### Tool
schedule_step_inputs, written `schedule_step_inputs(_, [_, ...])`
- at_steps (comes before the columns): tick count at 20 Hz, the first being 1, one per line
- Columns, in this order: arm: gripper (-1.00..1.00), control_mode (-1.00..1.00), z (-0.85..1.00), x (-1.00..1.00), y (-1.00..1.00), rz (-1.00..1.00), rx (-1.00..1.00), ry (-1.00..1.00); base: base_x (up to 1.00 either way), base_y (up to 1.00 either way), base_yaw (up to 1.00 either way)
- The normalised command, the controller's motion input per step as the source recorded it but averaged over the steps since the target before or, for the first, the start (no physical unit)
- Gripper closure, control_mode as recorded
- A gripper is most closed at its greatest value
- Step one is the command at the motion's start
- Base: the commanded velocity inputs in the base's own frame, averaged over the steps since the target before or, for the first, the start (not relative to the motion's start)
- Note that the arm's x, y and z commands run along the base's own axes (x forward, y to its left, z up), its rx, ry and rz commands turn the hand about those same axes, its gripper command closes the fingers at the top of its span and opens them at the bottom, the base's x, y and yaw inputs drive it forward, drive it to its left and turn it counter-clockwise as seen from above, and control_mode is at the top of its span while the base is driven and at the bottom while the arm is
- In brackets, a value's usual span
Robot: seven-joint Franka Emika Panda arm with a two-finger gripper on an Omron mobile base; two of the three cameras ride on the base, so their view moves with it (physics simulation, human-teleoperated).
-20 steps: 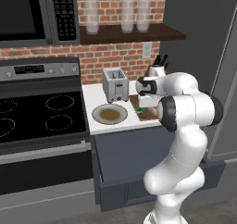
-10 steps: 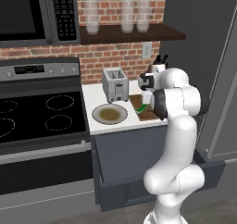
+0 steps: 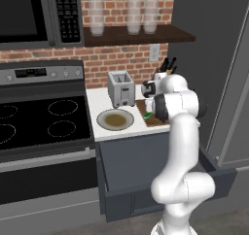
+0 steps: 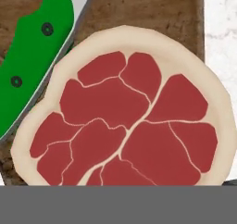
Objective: Pick up the knife from the drawer and place it on the cutting board. Then place the meat from the plate to the cutting board.
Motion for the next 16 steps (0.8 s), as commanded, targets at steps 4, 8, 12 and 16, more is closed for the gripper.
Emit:
schedule_step_inputs(4, [1.0,-1.0,-0.16,0.44,0.0,0.0,0.0,0.01,0.0,0.0,0.0])
schedule_step_inputs(8, [1.0,-1.0,-0.03,0.14,0.0,0.0,0.01,0.0,0.0,0.0,0.0])
schedule_step_inputs(12, [-1.0,-1.0,-0.24,-0.03,0.0,0.0,0.0,0.0,0.0,0.0,0.0])
schedule_step_inputs(16, [-1.0,-1.0,-0.08,-0.21,0.0,0.0,0.0,0.0,0.0,0.0,0.0])
